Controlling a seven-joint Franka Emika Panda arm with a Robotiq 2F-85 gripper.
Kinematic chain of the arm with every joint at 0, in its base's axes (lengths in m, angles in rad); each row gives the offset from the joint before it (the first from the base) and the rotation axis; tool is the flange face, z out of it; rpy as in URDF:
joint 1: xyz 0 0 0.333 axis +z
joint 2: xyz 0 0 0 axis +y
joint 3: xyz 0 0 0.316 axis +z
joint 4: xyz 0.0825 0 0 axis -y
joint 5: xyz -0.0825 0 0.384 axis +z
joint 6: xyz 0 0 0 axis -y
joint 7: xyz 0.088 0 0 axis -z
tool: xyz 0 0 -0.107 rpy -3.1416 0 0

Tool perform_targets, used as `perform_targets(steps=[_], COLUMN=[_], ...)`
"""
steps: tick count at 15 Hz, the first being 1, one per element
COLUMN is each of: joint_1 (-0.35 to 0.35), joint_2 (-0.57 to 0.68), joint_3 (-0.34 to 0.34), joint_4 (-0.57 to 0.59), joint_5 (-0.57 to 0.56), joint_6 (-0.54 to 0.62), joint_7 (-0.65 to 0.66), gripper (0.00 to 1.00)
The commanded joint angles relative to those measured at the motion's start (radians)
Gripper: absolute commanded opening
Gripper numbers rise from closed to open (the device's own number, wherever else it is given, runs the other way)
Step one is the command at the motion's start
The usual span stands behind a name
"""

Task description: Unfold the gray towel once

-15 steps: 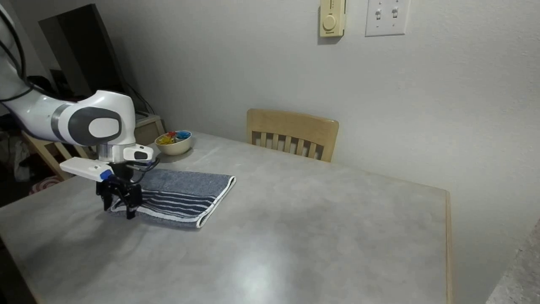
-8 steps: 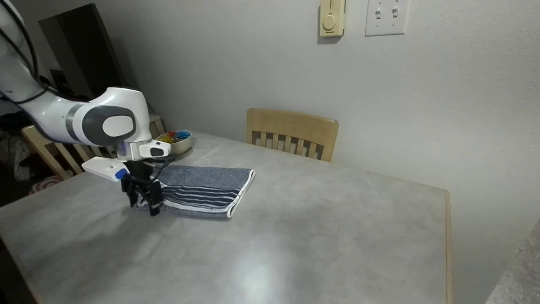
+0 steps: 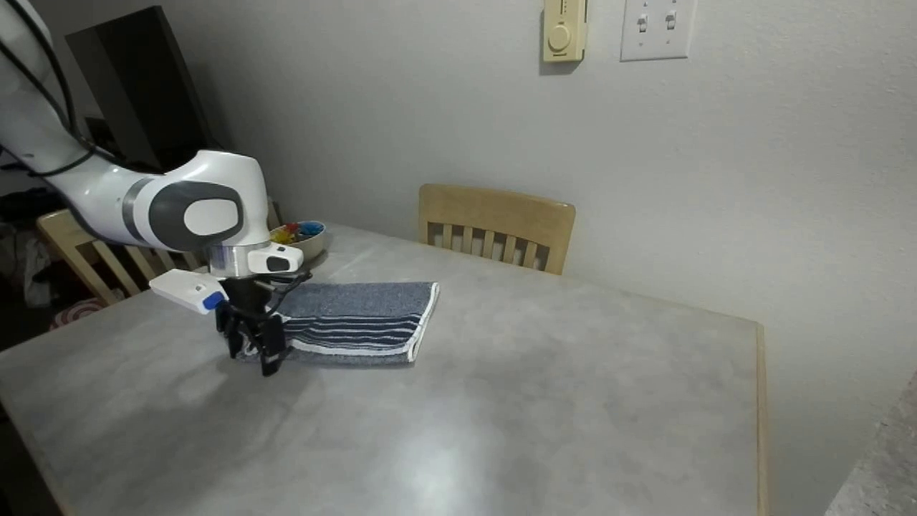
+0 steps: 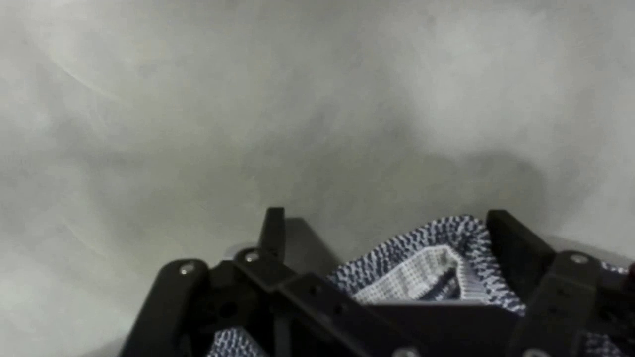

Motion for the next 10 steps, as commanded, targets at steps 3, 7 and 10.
perform_targets(steps=[3,7,10], joint_1=[-0.006,-0.011,0.027], joint_2=[0.001,0.052,0.031], joint_3=[0.006,-0.003,-0.027], joint_4=[0.002,0.042,0.022], joint_5=[-0.005,-0.002,-0.042], joint_6=[-0.003,0.025,0.026], joint_7=[0.003,0.012,0.063], gripper=[1.00,1.00,1.00])
